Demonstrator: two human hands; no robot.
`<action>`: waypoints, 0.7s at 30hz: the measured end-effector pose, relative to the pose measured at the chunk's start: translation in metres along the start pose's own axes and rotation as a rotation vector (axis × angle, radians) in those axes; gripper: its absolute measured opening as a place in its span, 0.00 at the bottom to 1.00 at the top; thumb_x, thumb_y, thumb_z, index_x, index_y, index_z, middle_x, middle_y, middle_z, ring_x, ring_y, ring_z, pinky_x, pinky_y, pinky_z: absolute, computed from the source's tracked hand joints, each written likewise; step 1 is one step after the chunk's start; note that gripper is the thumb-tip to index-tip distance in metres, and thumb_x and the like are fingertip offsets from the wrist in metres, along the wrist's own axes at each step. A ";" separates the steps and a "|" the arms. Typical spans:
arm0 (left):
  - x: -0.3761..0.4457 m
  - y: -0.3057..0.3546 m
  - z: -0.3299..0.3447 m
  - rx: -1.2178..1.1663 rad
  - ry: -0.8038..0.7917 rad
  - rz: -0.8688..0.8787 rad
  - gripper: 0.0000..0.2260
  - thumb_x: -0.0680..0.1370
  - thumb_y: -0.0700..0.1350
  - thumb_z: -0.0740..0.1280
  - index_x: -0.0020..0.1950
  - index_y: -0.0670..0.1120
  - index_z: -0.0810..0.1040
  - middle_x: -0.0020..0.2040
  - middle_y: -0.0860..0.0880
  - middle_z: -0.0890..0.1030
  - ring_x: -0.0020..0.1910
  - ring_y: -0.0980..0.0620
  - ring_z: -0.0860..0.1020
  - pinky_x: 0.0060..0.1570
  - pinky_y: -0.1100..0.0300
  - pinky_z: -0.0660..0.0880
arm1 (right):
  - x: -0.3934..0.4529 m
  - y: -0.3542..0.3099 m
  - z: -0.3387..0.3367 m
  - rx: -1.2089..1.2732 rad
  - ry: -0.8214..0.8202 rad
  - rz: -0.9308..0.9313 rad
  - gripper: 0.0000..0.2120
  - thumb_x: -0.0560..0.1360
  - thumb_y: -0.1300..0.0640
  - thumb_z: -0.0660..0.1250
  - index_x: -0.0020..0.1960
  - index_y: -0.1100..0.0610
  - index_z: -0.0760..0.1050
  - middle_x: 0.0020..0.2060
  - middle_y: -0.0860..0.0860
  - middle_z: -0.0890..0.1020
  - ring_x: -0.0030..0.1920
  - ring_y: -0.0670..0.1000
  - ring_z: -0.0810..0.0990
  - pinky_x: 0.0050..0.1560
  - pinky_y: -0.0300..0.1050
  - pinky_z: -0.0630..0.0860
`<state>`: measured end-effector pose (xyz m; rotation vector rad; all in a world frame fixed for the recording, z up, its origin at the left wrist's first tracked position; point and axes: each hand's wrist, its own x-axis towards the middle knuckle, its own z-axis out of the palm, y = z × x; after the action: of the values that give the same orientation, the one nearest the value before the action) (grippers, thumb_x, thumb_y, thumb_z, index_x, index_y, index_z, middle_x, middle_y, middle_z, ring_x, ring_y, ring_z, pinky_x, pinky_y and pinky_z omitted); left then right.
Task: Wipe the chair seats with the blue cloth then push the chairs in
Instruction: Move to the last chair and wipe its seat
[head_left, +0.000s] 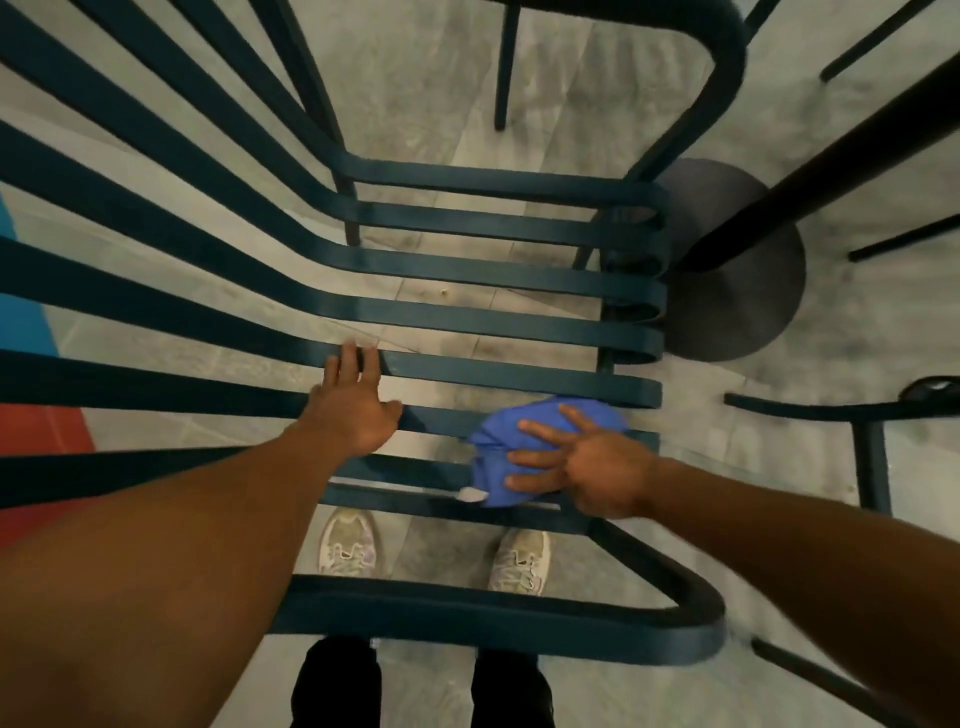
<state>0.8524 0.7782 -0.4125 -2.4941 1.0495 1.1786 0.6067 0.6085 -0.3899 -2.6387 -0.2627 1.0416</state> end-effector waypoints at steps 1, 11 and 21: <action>-0.010 0.009 0.004 0.002 -0.036 -0.021 0.37 0.81 0.57 0.59 0.79 0.48 0.39 0.78 0.44 0.35 0.77 0.38 0.42 0.75 0.42 0.51 | -0.024 0.008 0.005 0.061 -0.060 0.064 0.30 0.80 0.57 0.59 0.76 0.39 0.51 0.77 0.41 0.47 0.73 0.51 0.31 0.74 0.64 0.37; -0.136 0.185 -0.018 0.015 -0.127 0.618 0.44 0.72 0.57 0.72 0.79 0.53 0.48 0.79 0.48 0.56 0.76 0.48 0.57 0.74 0.54 0.55 | -0.166 -0.034 -0.021 0.900 0.302 0.609 0.22 0.74 0.65 0.63 0.65 0.49 0.75 0.60 0.51 0.80 0.58 0.52 0.78 0.59 0.40 0.72; -0.218 0.237 -0.124 0.389 0.049 0.806 0.11 0.74 0.44 0.66 0.55 0.51 0.72 0.52 0.51 0.76 0.49 0.50 0.76 0.46 0.57 0.73 | -0.251 -0.106 -0.079 0.821 0.449 0.783 0.17 0.74 0.60 0.64 0.63 0.53 0.73 0.54 0.55 0.80 0.53 0.57 0.79 0.52 0.48 0.76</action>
<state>0.6737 0.6631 -0.1405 -1.8301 2.1642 0.9233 0.4736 0.6237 -0.1401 -2.0752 1.1145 0.4949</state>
